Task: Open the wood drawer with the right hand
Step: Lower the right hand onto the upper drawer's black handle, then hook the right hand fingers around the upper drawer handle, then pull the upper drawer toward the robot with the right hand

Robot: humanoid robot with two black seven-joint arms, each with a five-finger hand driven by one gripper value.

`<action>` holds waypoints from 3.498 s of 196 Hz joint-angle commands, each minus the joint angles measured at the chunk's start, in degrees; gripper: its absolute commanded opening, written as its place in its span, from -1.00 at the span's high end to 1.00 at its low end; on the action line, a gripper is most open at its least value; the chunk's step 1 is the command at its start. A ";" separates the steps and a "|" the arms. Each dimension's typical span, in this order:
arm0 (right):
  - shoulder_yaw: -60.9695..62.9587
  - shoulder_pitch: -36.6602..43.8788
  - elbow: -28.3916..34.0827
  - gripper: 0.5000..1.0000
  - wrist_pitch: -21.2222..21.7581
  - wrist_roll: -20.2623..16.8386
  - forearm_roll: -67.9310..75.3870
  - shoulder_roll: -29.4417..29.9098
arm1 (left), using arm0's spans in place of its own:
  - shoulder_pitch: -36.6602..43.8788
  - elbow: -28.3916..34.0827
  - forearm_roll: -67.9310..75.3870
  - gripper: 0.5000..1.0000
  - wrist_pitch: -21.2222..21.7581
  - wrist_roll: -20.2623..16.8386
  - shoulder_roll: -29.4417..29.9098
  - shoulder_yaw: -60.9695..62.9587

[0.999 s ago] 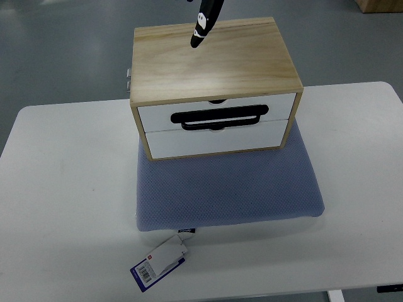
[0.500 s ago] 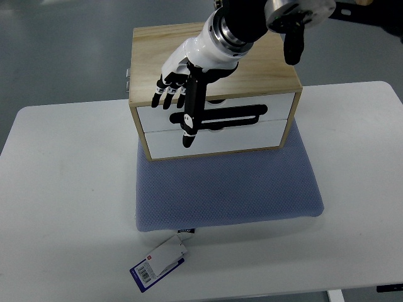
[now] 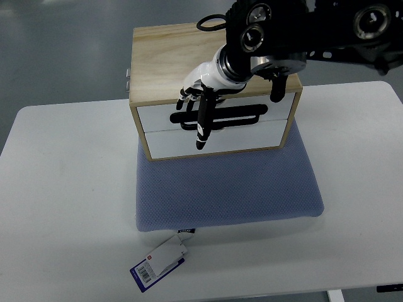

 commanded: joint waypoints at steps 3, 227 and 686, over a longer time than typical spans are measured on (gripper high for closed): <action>-0.59 -0.73 0.00 -0.78 -0.19 0.00 -0.66 -0.18 | 0.00 0.01 0.01 -1.00 -0.01 0.00 0.00 0.00; -3.84 -6.26 -0.88 -0.78 1.30 0.44 -6.46 -0.89 | 0.00 0.18 -0.08 -1.00 -0.01 0.00 0.00 -0.08; -1.47 -1.96 5.36 -0.78 25.58 2.99 -0.22 -6.69 | 0.00 1.15 -0.08 -1.00 0.08 0.00 0.00 -0.08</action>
